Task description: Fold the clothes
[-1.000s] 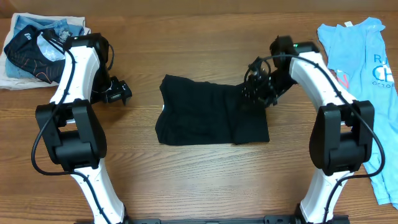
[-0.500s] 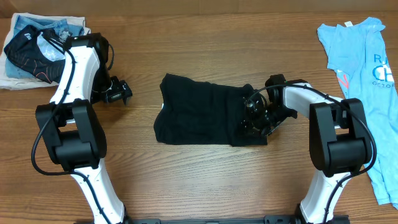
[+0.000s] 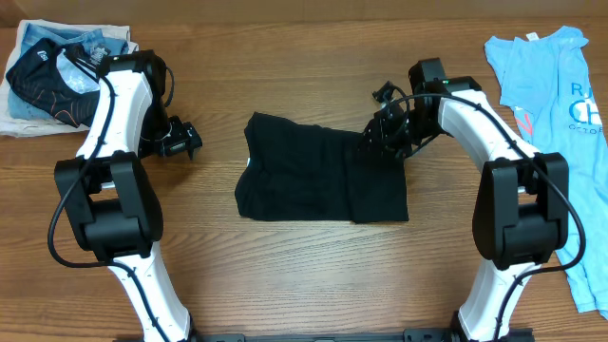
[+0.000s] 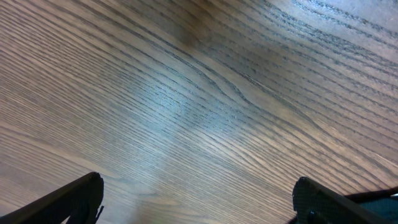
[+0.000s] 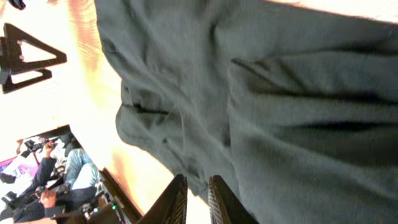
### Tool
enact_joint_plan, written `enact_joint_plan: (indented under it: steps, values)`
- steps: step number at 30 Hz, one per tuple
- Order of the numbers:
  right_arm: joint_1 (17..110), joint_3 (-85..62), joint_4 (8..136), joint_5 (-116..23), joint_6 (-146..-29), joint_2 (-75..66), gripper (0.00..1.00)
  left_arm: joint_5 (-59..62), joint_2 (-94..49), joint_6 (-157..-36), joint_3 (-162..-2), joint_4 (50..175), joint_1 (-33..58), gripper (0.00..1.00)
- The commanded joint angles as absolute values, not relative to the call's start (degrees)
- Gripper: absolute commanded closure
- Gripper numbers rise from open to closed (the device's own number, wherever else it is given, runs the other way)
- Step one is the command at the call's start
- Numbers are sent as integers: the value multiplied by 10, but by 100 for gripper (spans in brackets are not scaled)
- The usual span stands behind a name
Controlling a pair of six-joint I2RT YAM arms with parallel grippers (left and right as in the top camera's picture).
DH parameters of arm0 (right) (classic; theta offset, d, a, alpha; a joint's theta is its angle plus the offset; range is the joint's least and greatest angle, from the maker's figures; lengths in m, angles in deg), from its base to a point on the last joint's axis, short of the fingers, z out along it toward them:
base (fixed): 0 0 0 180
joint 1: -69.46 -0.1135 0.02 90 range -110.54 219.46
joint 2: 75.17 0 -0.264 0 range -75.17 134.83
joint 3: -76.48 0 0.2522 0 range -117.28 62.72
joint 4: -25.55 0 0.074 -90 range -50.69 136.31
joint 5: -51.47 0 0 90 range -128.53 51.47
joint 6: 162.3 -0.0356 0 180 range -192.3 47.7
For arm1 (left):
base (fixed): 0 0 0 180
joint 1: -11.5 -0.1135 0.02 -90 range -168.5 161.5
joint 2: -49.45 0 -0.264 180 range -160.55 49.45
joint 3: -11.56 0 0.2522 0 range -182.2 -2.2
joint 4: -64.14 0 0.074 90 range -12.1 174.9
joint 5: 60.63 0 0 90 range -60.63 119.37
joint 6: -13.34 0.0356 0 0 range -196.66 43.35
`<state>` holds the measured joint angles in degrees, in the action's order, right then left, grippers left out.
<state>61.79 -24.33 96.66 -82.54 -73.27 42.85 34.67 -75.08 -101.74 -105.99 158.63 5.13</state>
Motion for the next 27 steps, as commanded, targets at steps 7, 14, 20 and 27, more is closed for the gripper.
enact_joint_plan:
  steps: [7, 14, 20, 27]
  values:
    - [616, -235, 884, -824, -774, 476, 83, 342, -753, -1011, -1057, 1580, 57, 0]
    - [617, -236, 814, -841, -805, 542, 83, 342, -753, -1011, -1057, 1583, 57, 0]
    - [642, -271, 821, -847, -818, 546, 85, 342, -753, -1011, -1057, 1582, 57, 0]
    - [673, -416, 992, -844, -767, 528, 66, 342, -753, -1011, -1057, 1582, 57, 0]
